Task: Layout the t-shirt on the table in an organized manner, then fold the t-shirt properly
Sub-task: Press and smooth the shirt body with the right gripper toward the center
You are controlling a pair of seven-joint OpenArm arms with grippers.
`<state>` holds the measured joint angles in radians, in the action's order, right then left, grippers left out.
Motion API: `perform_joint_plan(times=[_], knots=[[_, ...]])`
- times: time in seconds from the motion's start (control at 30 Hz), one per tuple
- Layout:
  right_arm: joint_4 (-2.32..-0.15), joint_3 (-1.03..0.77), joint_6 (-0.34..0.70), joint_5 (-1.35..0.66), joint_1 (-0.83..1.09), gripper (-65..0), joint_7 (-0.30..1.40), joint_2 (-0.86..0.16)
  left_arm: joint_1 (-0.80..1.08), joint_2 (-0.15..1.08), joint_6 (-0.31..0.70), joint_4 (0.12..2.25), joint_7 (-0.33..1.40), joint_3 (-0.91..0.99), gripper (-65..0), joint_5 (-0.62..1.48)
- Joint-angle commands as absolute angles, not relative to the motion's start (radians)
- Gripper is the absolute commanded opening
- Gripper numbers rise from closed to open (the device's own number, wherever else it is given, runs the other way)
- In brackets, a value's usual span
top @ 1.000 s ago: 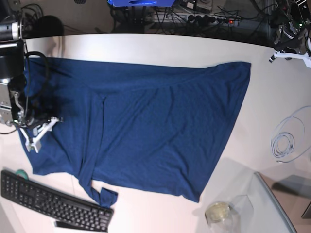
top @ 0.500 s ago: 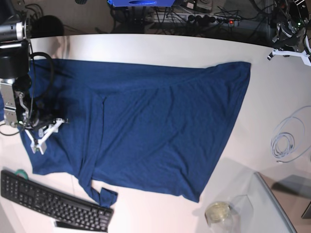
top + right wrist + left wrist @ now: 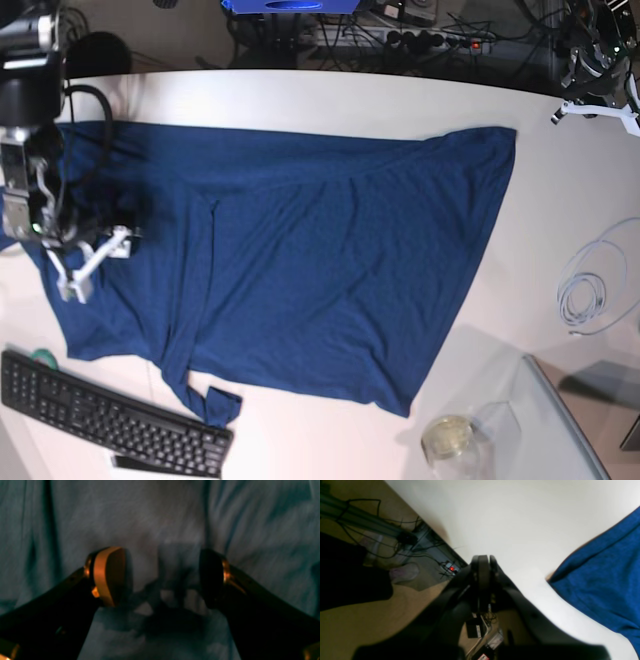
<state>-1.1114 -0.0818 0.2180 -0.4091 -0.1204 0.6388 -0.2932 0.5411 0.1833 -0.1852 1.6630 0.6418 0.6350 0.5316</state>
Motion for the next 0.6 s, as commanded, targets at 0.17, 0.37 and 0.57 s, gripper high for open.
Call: perform_joint_plan(times=[0.17,0.37,0.57], knots=[[-1.242,-0.131,0.216,-0.406,-0.157,-21.2,0.659,-0.306,0.547,0.197,-0.188,1.679,0.625,0.644,-65.0,0.530],[-1.115,-0.130,0.223,-0.406,-0.234,-21.2,0.665,-0.306,0.547,0.197,-0.188,1.682,0.625,0.641,-65.0,0.530],[-1.053,-0.111,0.225,-0.406,-0.265,-29.0,0.664,-0.300,0.547,0.197,-0.188,1.684,0.625,0.644,-65.0,0.530]])
